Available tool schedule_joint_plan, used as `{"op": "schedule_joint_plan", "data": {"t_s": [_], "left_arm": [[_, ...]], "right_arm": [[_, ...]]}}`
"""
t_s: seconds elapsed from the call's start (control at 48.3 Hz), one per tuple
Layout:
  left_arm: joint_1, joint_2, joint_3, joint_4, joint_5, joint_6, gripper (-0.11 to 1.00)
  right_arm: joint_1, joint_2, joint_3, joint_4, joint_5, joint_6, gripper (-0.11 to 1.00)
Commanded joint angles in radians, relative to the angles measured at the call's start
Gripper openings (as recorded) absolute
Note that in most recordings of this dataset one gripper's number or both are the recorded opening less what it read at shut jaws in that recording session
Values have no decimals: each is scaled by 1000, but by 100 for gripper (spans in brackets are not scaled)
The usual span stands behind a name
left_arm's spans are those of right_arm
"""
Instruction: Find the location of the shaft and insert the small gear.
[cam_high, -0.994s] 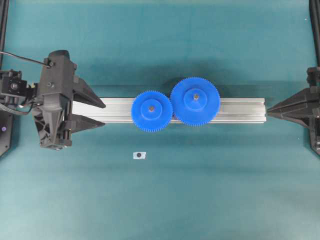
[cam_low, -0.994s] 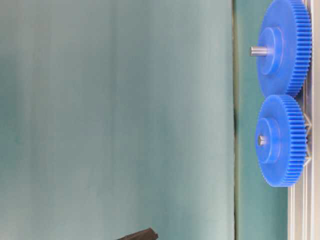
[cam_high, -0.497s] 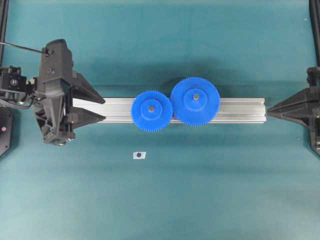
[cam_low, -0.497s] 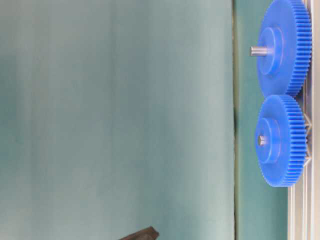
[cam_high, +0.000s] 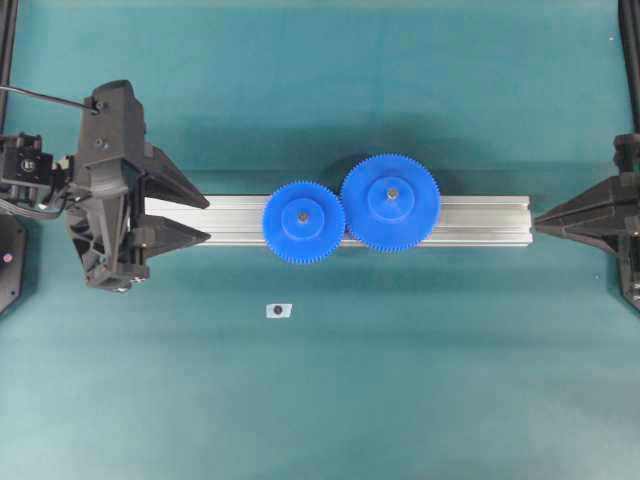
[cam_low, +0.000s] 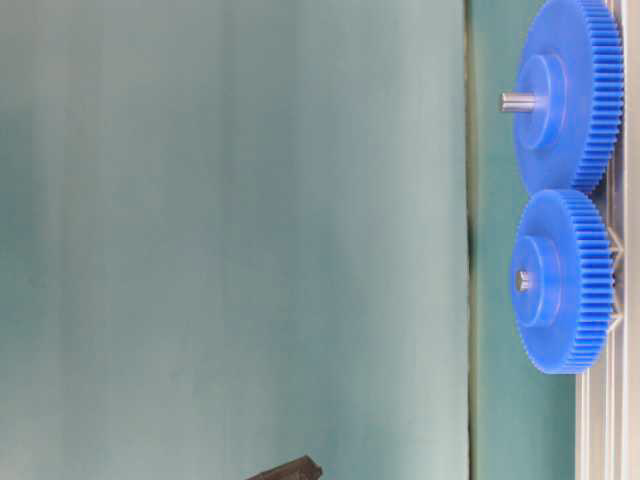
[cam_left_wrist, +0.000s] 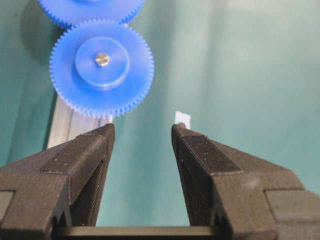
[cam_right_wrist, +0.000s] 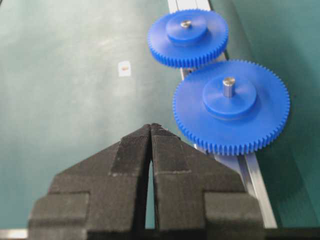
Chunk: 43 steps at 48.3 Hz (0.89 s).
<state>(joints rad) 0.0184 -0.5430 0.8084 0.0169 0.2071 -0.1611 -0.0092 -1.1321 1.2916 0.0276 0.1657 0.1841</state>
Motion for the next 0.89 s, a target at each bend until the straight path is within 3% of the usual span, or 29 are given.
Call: {"op": "schedule_joint_plan", "data": {"t_s": [0.0,0.87], "left_arm": [[-3,-11,-11,3,-9,0,52],[-12,-11,3,3,-9,3,52]], "right_arm": [[-2,8,-8,-2,-8,12,4],[0,-9,-3,-2,-8,12,4]]}}
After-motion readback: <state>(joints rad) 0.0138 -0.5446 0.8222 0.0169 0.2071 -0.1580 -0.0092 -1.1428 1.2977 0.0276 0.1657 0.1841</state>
